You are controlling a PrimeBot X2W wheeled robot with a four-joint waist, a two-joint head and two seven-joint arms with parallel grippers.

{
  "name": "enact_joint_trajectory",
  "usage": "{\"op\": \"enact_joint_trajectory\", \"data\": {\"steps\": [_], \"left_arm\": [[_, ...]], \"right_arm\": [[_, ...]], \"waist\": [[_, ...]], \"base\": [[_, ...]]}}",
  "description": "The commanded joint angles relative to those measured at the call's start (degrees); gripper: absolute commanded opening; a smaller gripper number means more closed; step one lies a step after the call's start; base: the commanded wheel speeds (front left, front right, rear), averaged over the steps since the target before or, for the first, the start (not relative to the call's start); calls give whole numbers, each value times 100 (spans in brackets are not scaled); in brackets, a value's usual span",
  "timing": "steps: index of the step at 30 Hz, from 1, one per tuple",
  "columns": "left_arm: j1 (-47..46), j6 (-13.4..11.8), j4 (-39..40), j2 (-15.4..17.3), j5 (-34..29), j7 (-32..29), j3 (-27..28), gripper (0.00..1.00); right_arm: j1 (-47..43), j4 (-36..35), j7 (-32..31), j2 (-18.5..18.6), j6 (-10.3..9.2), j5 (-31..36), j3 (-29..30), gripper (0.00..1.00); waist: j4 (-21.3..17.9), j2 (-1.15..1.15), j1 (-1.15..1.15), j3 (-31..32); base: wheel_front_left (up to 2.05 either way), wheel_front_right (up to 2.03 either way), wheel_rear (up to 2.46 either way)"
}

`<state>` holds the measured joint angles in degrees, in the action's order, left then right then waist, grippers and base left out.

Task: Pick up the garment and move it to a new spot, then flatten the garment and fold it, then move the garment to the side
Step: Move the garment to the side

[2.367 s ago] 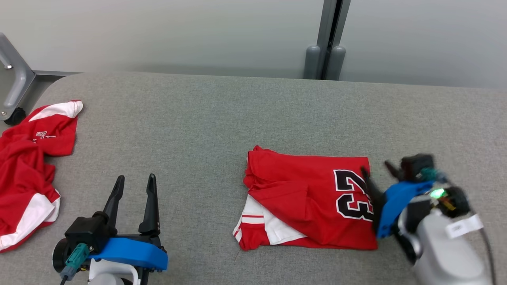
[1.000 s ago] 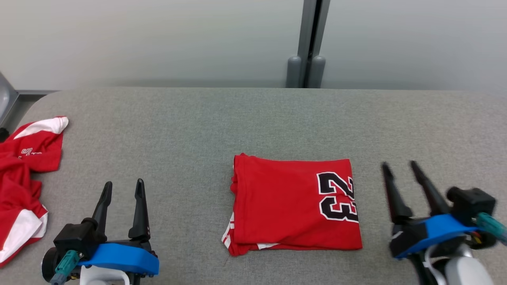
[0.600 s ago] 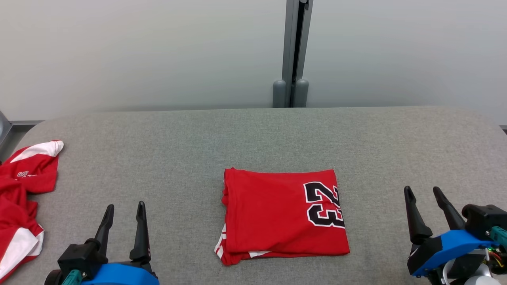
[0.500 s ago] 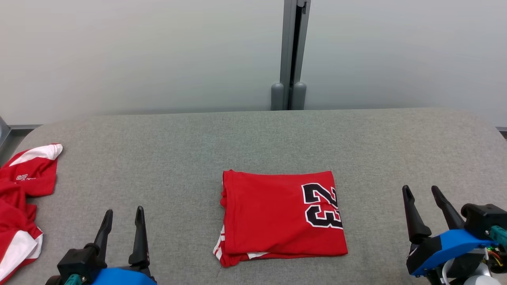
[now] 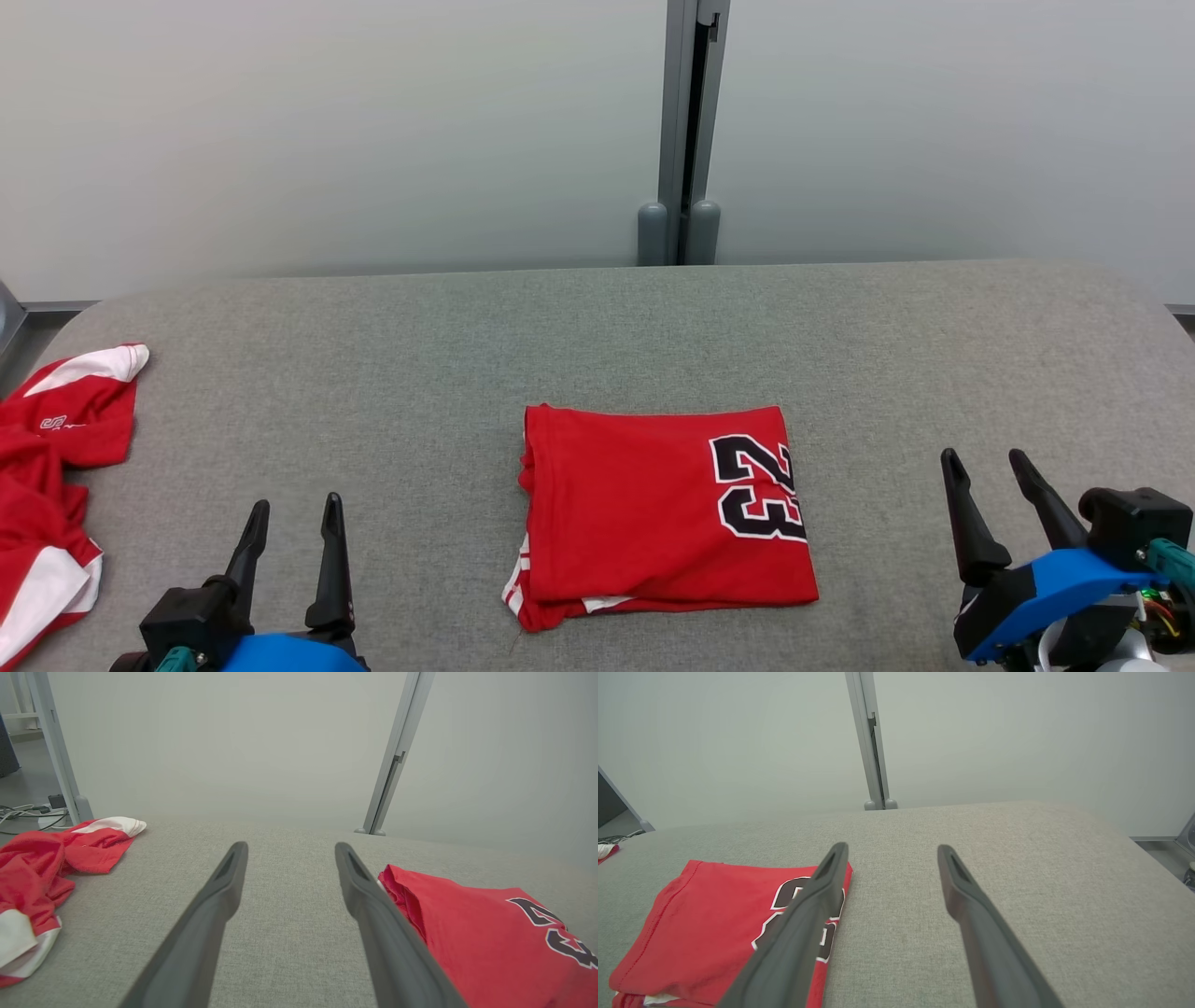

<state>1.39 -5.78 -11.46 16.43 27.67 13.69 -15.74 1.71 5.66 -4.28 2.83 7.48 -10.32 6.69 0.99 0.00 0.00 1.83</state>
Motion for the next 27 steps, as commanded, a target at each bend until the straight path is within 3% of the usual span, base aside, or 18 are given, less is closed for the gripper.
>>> {"op": "enact_joint_trajectory", "data": {"steps": [1,13,18,27], "left_arm": [[-52,-27,9,21,39,-44,-22,100],[16,-59,79,15,71,-99,-83,100],[-80,-44,159,48,76,-141,-105,100],[-394,20,316,-21,12,-103,-226,100]], "right_arm": [[-91,38,-9,13,3,-22,16,100],[116,167,-287,12,3,-56,-249,100],[643,291,-920,29,1,-288,-586,100],[1724,1604,-1810,19,2,-827,-446,100]], "waist": [[-11,0,0,-6],[-11,0,0,-51],[43,0,0,-160],[385,0,0,-639]], "base": [[0,0,0],[0,0,0],[0,0,0],[0,0,0]]}}
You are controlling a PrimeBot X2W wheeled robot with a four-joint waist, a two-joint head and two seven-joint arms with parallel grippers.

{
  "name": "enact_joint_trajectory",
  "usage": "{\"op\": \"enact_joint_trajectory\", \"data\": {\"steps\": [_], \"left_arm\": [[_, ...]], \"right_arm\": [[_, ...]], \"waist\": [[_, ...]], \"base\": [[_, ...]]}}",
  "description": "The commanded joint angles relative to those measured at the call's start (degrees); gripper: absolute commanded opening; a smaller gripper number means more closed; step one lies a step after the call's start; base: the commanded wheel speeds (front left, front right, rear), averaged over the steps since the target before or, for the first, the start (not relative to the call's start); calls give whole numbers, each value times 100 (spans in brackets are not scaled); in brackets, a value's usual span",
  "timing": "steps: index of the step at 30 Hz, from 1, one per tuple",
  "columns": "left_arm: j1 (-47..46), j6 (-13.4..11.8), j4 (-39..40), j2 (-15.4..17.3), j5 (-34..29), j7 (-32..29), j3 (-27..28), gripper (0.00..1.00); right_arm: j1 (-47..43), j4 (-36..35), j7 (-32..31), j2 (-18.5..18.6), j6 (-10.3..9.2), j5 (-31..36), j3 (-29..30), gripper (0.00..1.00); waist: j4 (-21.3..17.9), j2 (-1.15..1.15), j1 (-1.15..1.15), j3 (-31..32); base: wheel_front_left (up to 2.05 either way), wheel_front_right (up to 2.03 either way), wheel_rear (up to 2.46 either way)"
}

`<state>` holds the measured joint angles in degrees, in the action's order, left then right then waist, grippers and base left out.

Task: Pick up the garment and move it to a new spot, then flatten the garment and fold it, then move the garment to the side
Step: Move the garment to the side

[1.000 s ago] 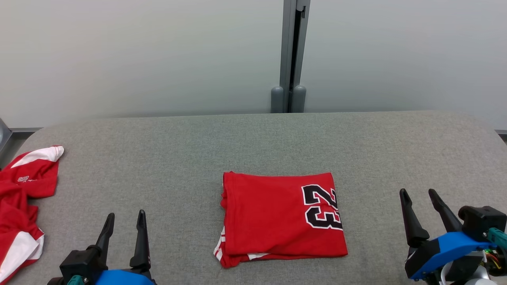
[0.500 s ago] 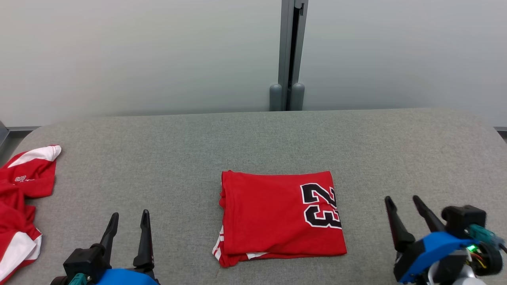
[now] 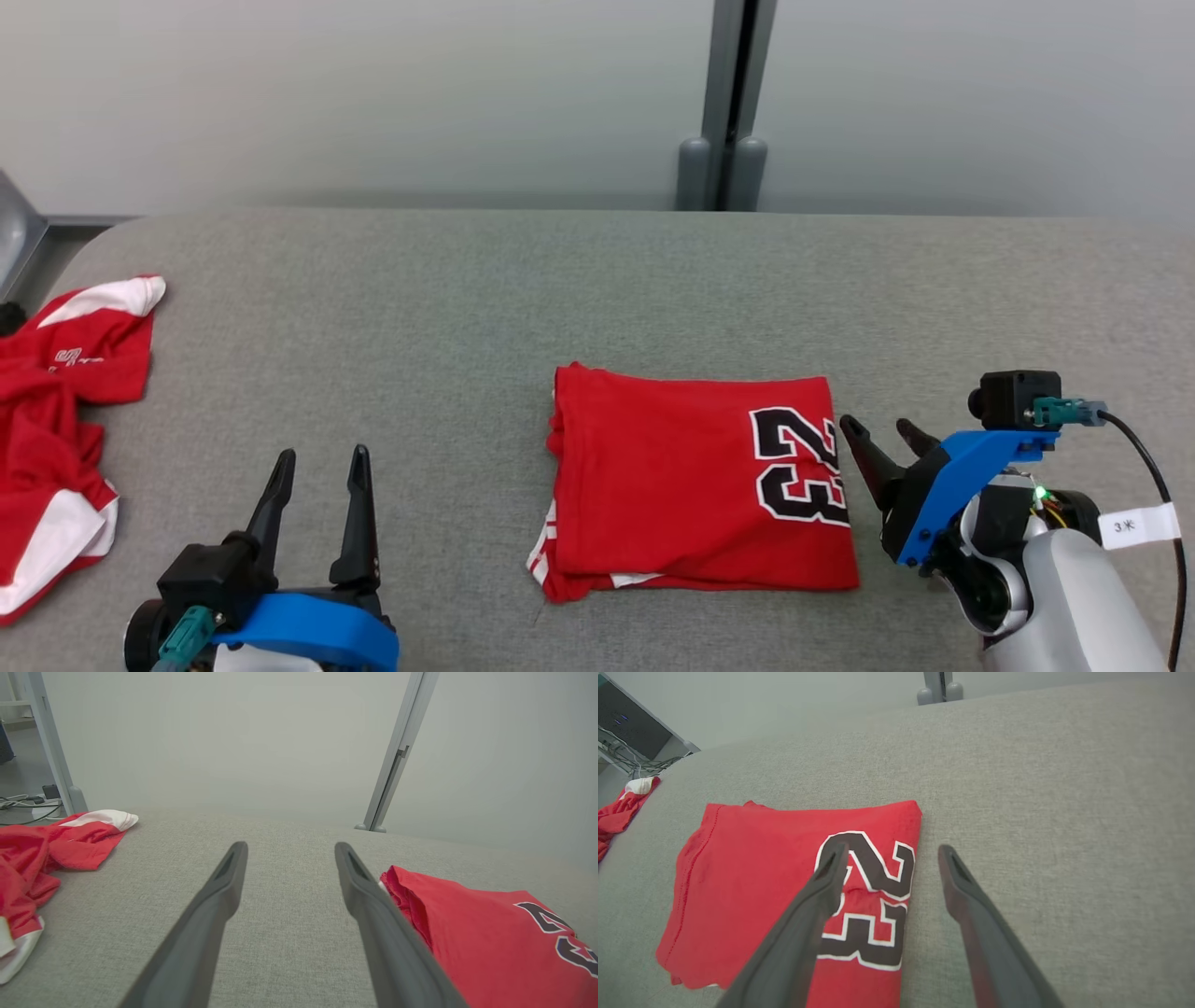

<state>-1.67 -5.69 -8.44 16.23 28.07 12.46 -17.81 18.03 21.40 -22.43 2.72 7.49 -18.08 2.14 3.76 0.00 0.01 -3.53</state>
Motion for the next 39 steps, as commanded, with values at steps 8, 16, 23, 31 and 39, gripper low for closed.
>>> {"op": "enact_joint_trajectory", "data": {"steps": [8,16,23,31,39], "left_arm": [[-228,13,-12,11,-70,65,-43,100],[-297,-7,-45,-30,-25,101,-44,100],[-425,27,-29,-79,-30,152,-52,100],[-849,116,153,-71,-152,224,-2,100],[-1577,333,252,-110,-366,246,-147,100]], "right_arm": [[473,1382,280,29,1,-109,-54,100],[637,2204,262,1,2,-162,-564,27],[1038,2080,237,13,1,420,-888,0],[2519,1546,109,805,-1,1251,-1467,0],[3788,1723,524,1957,0,1330,-1399,0]], "waist": [[313,0,-1,-308],[293,0,-1,-409],[210,0,-1,-600],[-126,0,-1,-1318],[-442,0,-1,-2138]], "base": [[0,0,0],[0,0,0],[0,0,0],[0,0,0],[0,0,0]]}}
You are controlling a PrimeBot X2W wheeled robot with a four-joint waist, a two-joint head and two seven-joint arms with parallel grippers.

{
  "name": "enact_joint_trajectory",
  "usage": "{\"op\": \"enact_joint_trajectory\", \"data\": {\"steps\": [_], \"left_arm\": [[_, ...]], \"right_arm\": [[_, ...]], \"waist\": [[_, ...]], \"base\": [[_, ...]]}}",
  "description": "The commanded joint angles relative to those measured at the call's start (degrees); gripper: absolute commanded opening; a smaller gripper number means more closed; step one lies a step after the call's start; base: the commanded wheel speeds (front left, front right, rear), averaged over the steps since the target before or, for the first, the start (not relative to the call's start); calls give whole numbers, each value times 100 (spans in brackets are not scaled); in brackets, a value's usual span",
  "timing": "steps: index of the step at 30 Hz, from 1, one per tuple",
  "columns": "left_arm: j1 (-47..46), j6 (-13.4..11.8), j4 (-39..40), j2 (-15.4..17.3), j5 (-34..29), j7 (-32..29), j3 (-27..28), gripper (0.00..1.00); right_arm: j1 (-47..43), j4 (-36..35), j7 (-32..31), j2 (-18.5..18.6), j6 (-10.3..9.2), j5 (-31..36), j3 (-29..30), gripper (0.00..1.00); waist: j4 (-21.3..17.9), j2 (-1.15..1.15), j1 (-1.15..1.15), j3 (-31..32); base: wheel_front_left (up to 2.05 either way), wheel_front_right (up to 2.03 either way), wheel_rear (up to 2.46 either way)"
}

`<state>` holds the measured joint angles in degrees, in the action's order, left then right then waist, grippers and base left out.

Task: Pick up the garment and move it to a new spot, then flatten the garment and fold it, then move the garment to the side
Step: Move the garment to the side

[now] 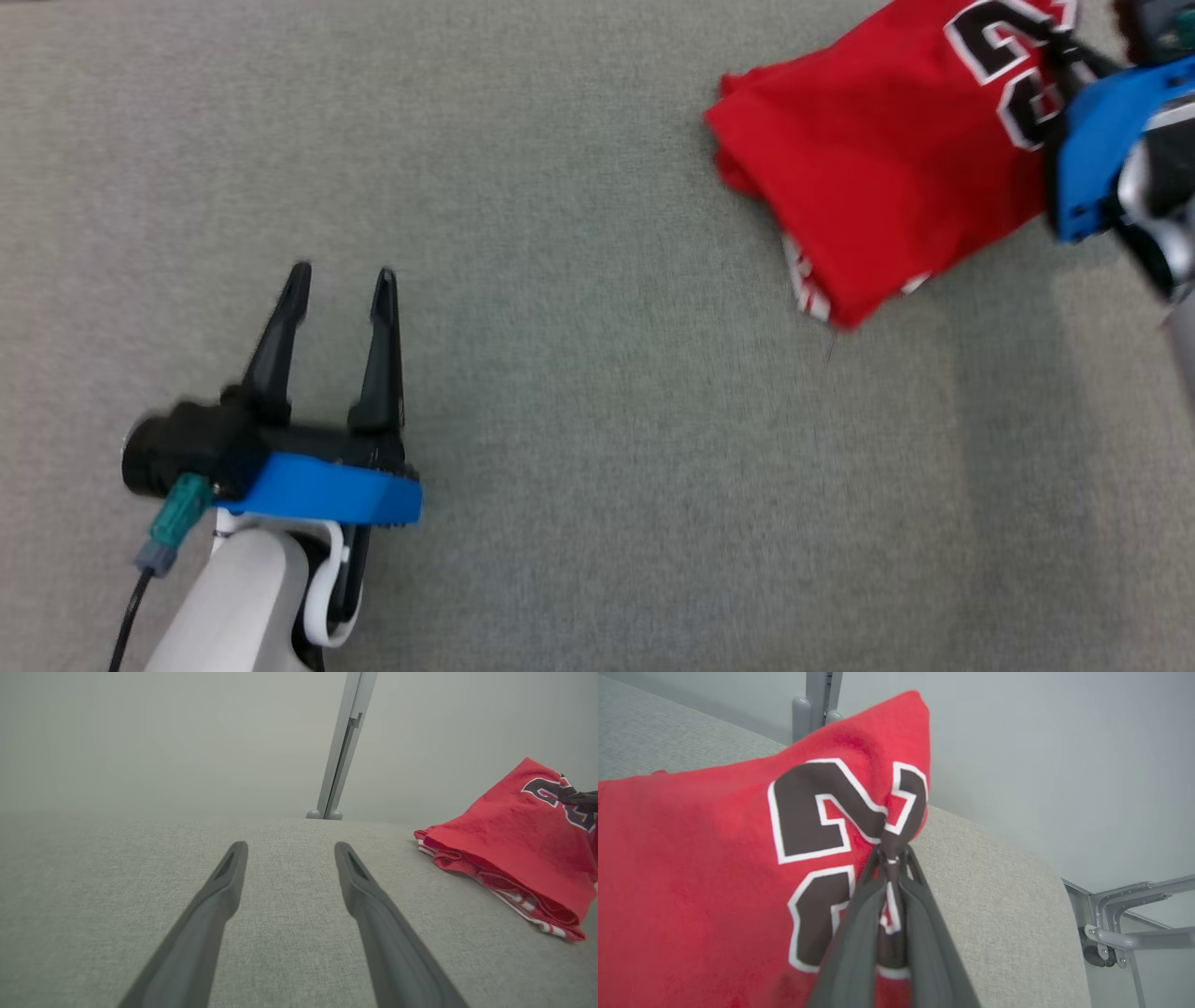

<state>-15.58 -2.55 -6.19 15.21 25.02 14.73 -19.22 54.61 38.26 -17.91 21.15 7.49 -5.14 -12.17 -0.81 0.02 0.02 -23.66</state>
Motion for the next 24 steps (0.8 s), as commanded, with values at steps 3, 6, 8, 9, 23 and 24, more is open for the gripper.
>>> {"op": "enact_joint_trajectory", "data": {"steps": [3,6,8,9,23,24], "left_arm": [[-478,103,36,-19,-157,26,-84,100],[-745,142,56,-35,-247,29,-127,100],[-909,170,77,-29,-306,22,-167,100],[-985,185,83,-21,-313,13,-178,100],[-1326,185,398,165,-439,-131,-248,100],[-1317,179,419,193,-448,-137,-242,100]], "right_arm": [[356,163,210,490,0,128,83,0],[489,260,336,817,0,178,90,0],[573,316,455,1020,-1,218,153,0],[624,341,539,1092,-1,220,223,0],[907,571,1132,2092,-1,1156,722,0],[889,558,1140,2120,-2,1210,776,0]], "waist": [[-82,-2,-2,-391],[-173,-2,-2,-667],[-231,-2,-2,-841],[-262,-2,-2,-919],[-373,-2,-2,-1492],[-372,-2,-2,-1499]], "base": [[0,0,0],[0,0,0],[0,0,0],[0,0,0],[0,0,0],[0,0,0]]}}
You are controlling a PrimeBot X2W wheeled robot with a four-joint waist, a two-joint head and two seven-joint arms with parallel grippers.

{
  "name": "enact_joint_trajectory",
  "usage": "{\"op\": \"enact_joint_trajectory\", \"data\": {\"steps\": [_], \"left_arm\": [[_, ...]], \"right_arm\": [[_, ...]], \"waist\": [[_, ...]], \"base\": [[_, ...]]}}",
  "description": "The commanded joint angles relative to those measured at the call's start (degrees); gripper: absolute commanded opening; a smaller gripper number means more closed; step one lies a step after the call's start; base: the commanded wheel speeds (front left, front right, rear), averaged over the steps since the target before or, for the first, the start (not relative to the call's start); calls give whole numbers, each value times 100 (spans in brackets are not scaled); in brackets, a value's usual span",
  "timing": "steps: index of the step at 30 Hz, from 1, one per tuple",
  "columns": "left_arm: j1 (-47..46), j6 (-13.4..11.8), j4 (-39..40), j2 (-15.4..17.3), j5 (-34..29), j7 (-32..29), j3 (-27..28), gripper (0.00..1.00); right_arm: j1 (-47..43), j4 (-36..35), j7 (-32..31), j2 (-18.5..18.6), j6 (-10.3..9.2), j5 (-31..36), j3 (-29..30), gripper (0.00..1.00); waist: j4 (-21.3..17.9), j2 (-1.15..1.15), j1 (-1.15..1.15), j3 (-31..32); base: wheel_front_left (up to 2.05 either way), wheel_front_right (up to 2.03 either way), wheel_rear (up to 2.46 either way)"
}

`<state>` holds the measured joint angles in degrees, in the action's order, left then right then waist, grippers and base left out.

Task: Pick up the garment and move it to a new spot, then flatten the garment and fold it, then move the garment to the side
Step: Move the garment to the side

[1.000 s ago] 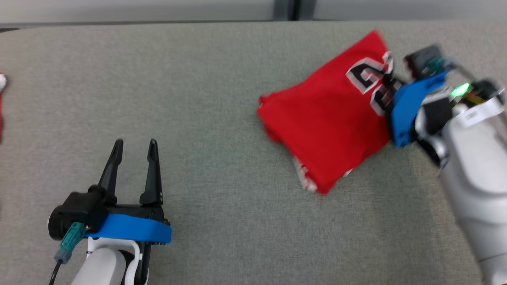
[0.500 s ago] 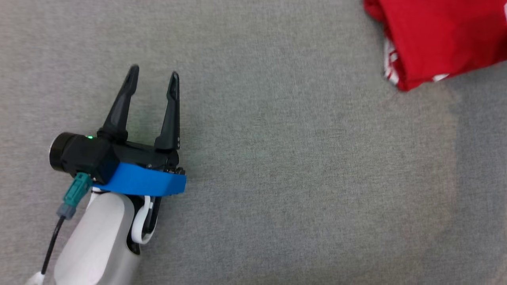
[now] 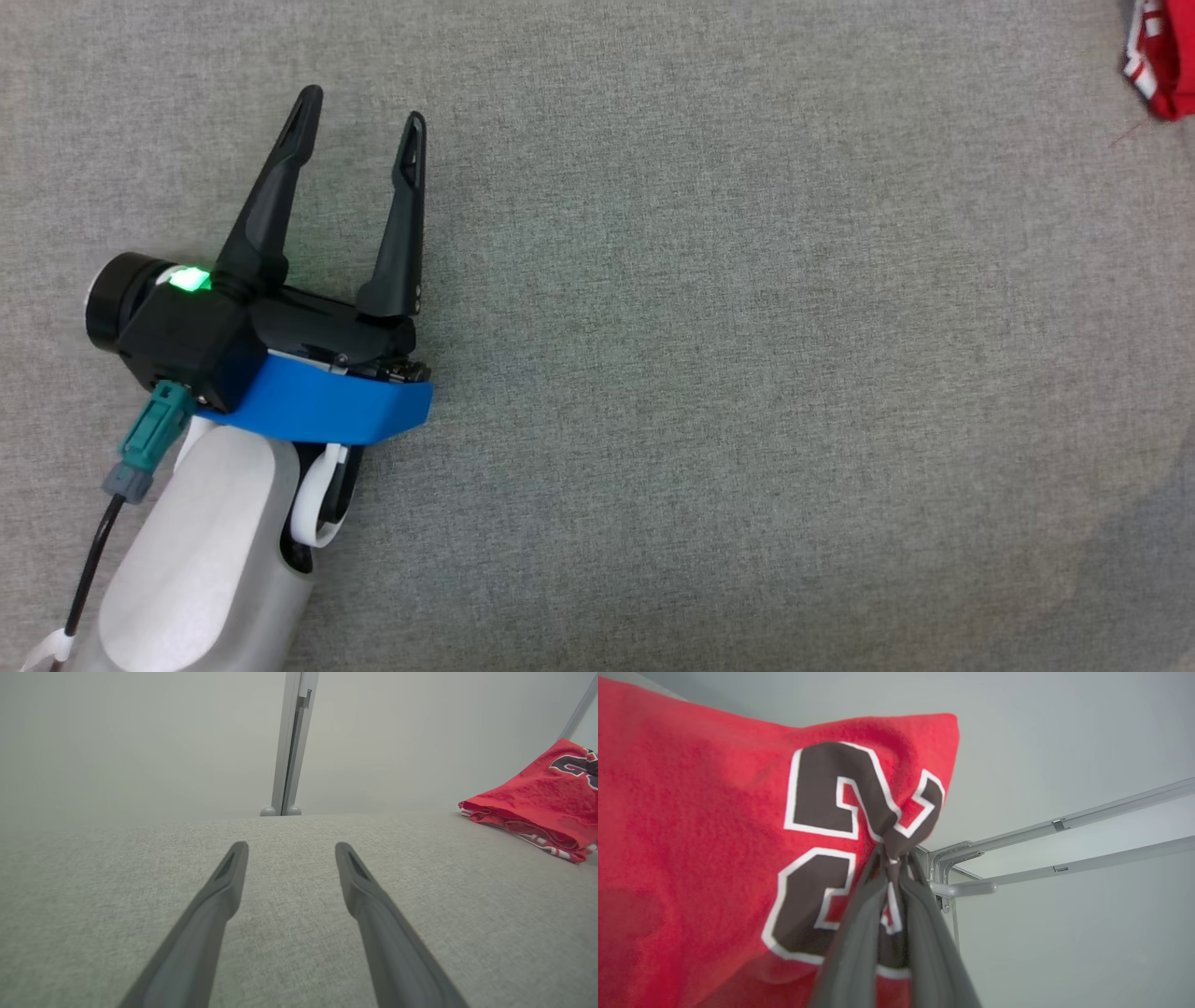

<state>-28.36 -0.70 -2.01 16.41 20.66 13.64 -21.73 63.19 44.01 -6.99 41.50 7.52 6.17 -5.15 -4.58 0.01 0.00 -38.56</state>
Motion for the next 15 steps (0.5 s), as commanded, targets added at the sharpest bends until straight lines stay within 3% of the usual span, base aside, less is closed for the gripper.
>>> {"op": "enact_joint_trajectory", "data": {"steps": [1,11,14,15], "left_arm": [[-39,-6,0,73,-12,-28,8,100],[109,-30,77,123,31,-37,-37,100],[138,-46,69,97,47,-24,-55,100],[146,-54,56,90,51,-21,-56,100]], "right_arm": [[30,-17,48,86,-5,80,73,0],[-340,-254,298,-19,-4,421,511,0],[-435,-452,369,-40,-4,563,672,100],[-485,-504,371,-74,-4,597,719,100]], "waist": [[5,-1,0,-9],[121,-1,0,71],[173,-1,0,91],[189,-1,0,101]], "base": [[0,0,0],[0,0,0],[0,0,0],[0,0,0]]}}
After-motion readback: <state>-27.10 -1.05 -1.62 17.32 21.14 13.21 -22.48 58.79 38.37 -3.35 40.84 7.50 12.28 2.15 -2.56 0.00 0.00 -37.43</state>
